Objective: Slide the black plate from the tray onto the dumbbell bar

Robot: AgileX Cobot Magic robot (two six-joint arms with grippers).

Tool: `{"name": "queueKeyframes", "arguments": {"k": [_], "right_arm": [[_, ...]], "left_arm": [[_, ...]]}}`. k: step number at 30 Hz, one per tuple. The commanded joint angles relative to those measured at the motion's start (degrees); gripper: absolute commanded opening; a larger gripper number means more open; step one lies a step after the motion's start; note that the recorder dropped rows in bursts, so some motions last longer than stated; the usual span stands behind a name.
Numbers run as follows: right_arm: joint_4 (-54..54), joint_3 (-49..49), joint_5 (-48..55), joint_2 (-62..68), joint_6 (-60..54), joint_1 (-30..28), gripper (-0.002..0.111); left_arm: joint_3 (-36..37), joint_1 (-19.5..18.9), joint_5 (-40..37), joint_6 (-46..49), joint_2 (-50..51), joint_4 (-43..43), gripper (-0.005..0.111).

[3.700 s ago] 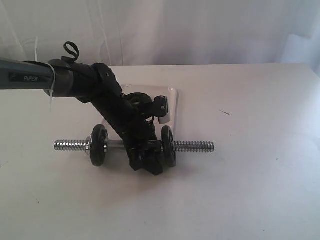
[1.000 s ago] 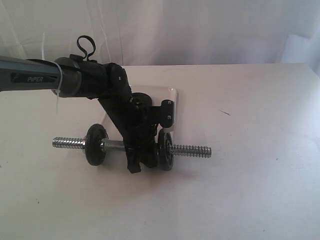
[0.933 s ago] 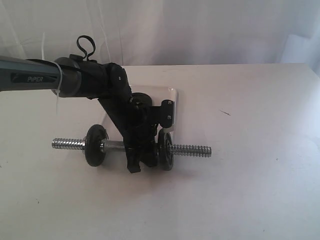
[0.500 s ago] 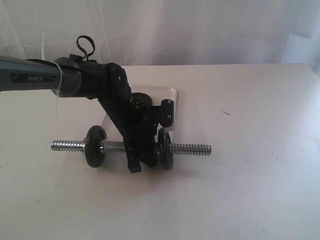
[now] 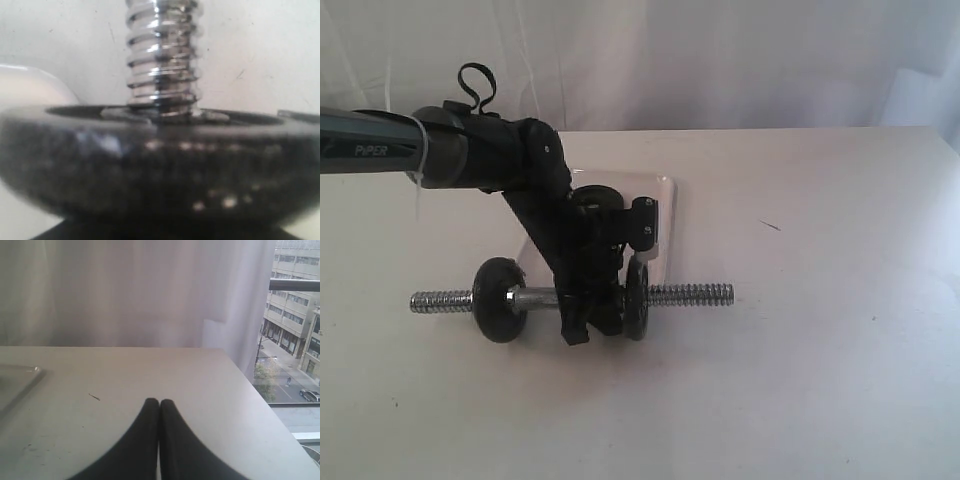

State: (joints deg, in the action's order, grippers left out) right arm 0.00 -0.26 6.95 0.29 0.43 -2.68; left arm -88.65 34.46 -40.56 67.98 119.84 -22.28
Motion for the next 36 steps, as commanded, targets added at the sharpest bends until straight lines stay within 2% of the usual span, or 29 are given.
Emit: {"name": "queueKeyframes", "arguments": {"k": [1, 8, 20, 28, 36], "right_arm": [[1.53, 0.26, -0.96, -0.29, 1.12, 0.32, 0.000], [2.07, 0.26, -1.35, -0.29, 1.33, 0.32, 0.000], [11.04, 0.26, -4.05, -0.29, 1.47, 0.32, 0.000], [14.09, -7.24, -4.02, 15.93, 2.84, 0.32, 0.000], [14.09, -21.71, -0.51, 36.65, 2.35, 0.32, 0.000]], "left_arm": [[-1.06, -2.50, -2.37, -1.07, -5.00, -7.83, 0.000], [-1.06, -5.07, -5.86, -0.22, -5.58, -8.62, 0.000], [-1.06, -5.89, -9.17, -0.97, -5.58, -8.23, 0.000], [2.54, -7.20, -7.81, -0.97, -5.58, -7.65, 0.000], [3.33, -8.21, -9.23, -0.97, -5.86, -8.66, 0.000]]}}
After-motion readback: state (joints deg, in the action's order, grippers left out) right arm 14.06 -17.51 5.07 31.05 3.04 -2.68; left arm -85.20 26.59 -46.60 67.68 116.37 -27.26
